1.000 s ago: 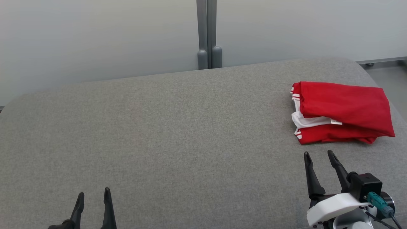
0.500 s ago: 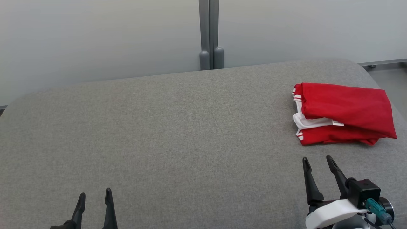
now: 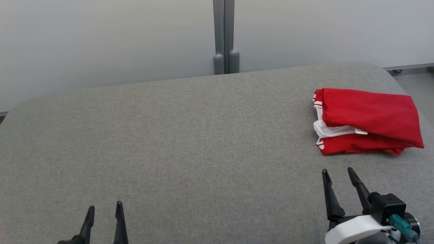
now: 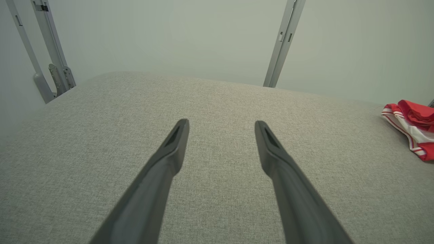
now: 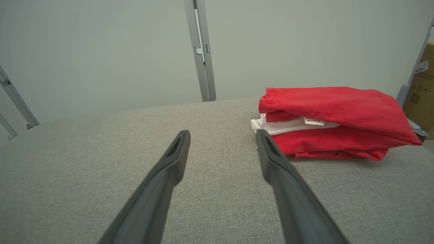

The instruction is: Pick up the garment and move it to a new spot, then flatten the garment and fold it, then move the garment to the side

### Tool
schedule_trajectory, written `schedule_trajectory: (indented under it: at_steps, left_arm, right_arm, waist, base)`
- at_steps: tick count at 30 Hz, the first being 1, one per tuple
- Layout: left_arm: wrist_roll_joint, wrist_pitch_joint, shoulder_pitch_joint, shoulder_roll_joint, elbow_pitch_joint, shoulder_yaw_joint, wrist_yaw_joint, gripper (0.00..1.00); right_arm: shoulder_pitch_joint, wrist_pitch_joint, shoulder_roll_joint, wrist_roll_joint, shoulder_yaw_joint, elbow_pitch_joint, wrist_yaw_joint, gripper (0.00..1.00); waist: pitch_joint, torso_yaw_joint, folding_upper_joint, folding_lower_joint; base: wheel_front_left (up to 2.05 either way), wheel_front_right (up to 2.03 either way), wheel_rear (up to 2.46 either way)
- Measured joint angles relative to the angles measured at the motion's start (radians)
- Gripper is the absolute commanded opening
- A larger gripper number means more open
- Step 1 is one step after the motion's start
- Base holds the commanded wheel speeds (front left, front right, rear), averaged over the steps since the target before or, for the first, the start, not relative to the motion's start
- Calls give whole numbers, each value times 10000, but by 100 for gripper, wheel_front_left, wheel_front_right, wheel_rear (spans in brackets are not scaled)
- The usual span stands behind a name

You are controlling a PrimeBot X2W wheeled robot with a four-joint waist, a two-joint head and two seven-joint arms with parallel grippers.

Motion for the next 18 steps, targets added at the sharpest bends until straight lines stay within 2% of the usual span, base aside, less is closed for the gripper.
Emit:
schedule_trajectory:
  at_steps: [10,11,18]
  left_arm:
    - [12,0,0,-2,4,17,0,100]
    - [12,0,0,-2,2,31,0,0]
    - [-56,44,9,-100,546,-128,-6,0]
  right_arm:
    - [2,0,17,-67,-52,-102,0,100]
    - [2,0,19,-73,-54,-107,0,0]
    - [235,21,105,-15,25,407,27,0]
  waist:
    - [23,7,0,0]
    - [24,8,0,0]
    - [31,11,0,0]
  base:
    - [0,0,0]
    - [0,0,0]
    - [0,0,0]
